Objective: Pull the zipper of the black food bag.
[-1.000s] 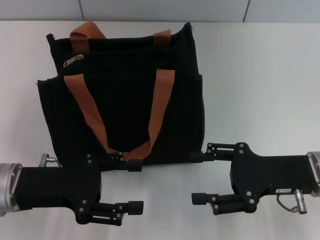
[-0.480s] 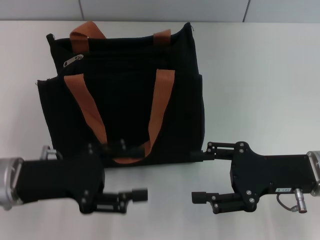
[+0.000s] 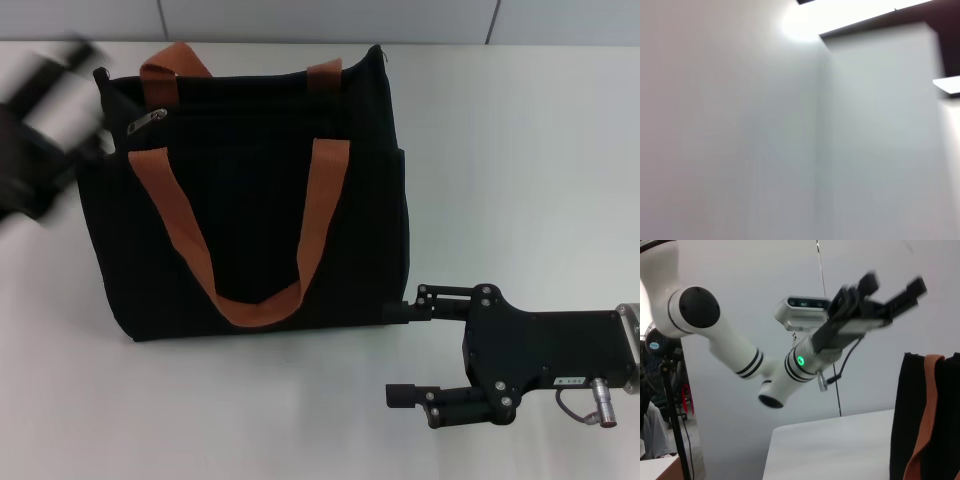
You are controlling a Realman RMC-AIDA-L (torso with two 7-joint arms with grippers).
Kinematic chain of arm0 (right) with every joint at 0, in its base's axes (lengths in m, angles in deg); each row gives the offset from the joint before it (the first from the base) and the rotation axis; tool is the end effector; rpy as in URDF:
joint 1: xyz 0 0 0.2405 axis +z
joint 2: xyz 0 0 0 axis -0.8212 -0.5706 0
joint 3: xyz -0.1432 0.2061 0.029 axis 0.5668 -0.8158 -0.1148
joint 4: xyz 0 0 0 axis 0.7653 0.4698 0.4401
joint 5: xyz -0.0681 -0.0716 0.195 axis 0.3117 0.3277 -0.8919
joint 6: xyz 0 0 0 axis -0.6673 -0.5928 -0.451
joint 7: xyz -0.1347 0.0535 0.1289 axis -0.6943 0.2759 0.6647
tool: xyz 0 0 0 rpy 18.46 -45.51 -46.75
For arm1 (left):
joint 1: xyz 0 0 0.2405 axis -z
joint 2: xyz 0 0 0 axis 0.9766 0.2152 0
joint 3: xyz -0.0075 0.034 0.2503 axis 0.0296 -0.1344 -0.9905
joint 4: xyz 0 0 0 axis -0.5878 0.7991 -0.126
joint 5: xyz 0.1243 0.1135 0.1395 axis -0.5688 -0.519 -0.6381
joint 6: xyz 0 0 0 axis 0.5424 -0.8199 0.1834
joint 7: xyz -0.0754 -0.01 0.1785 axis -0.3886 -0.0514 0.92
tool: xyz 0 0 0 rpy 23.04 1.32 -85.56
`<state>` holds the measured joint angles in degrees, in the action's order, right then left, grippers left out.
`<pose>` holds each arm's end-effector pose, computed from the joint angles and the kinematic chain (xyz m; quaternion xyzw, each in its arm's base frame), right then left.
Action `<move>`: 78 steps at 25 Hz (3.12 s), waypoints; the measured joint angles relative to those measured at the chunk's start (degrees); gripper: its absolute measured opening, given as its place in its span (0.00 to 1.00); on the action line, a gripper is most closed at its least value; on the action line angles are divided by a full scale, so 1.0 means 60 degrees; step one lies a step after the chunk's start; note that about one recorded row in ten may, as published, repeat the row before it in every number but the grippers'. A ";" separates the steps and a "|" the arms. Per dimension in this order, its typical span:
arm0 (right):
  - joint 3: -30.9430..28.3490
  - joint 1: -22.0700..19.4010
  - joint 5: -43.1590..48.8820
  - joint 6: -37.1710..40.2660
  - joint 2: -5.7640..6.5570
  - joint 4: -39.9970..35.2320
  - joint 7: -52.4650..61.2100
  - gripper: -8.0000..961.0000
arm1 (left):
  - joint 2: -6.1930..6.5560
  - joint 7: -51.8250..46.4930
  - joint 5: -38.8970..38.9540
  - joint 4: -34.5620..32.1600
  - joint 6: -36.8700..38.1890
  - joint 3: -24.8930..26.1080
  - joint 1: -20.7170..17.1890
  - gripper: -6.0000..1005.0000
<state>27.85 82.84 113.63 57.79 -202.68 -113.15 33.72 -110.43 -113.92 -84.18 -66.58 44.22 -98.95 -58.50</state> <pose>0.2186 0.2621 -0.0878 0.9429 -0.0558 -0.3283 0.0092 -0.2352 0.2798 0.0376 -0.7697 -0.1049 -0.5743 0.2583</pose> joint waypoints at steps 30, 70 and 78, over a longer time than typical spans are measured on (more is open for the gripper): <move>-0.0044 0.0068 0.0020 -0.0076 0.0015 -0.0058 0.0013 0.79 | 0.0865 0.1616 -0.4223 -0.0413 -0.3934 0.2173 0.0657 0.71; -0.0080 0.2593 -0.2684 0.0121 -0.0001 0.0551 0.5547 0.79 | 0.0109 0.3816 -0.3074 -0.0331 -0.3083 0.2690 0.0160 0.03; 0.0037 0.3854 -0.2633 -0.1422 0.0027 0.0162 0.8630 0.79 | 0.0111 0.3821 -0.2758 -0.0334 -0.2964 0.2690 0.0162 0.03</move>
<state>28.07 105.97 97.83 49.25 -202.52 -112.18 85.50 -109.76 -91.00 -100.73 -68.58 26.43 -82.82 -57.52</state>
